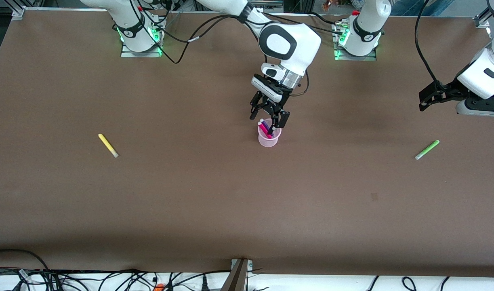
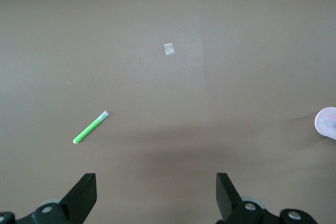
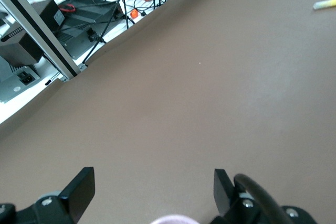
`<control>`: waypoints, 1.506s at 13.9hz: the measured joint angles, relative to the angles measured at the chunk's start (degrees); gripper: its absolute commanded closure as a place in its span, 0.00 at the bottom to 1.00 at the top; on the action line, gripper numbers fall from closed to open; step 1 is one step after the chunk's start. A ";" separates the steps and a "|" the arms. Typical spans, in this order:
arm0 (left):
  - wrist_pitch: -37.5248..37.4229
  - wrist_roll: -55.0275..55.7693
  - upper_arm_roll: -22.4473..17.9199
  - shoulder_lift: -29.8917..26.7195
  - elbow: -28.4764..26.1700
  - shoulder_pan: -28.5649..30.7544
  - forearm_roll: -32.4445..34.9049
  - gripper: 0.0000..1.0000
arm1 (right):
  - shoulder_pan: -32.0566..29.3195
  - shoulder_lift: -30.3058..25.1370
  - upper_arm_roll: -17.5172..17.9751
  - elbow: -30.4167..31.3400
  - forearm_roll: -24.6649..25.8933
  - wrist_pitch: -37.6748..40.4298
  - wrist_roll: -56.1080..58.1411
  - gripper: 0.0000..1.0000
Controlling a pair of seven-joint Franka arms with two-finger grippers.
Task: Organize pens into pink holder with both arms
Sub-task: 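Move the right gripper from the cup to the yellow marker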
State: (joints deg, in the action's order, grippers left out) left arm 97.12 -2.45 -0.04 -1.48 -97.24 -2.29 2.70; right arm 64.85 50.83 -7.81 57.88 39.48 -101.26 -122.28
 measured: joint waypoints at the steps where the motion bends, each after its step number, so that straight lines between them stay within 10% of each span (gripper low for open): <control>1: 0.00 0.00 0.00 0.00 0.00 0.00 0.00 0.00 | -1.73 -2.33 -0.33 -0.38 -3.89 0.08 5.04 0.01; 6: 0.00 0.00 0.00 0.00 0.00 -0.03 0.00 0.00 | -16.85 -16.25 -0.55 -0.59 -25.67 6.81 40.44 0.00; 11: 0.00 0.00 0.01 0.00 0.01 -0.04 0.00 0.00 | -32.41 -22.54 -0.80 -0.28 -37.06 19.80 78.07 0.00; 16: 0.03 0.00 0.02 0.00 0.04 -0.04 0.00 0.00 | -46.64 -23.65 -2.51 1.53 -40.68 26.73 107.21 0.00; 21: 0.03 0.00 0.02 0.00 0.06 -0.04 0.00 0.00 | -47.98 -24.10 -5.69 9.96 -41.51 22.93 117.77 0.00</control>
State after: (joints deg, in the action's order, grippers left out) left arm 97.14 -2.45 -0.02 -1.48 -97.18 -2.33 2.71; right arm 16.88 26.72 -13.50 67.84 -2.03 -78.34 -4.51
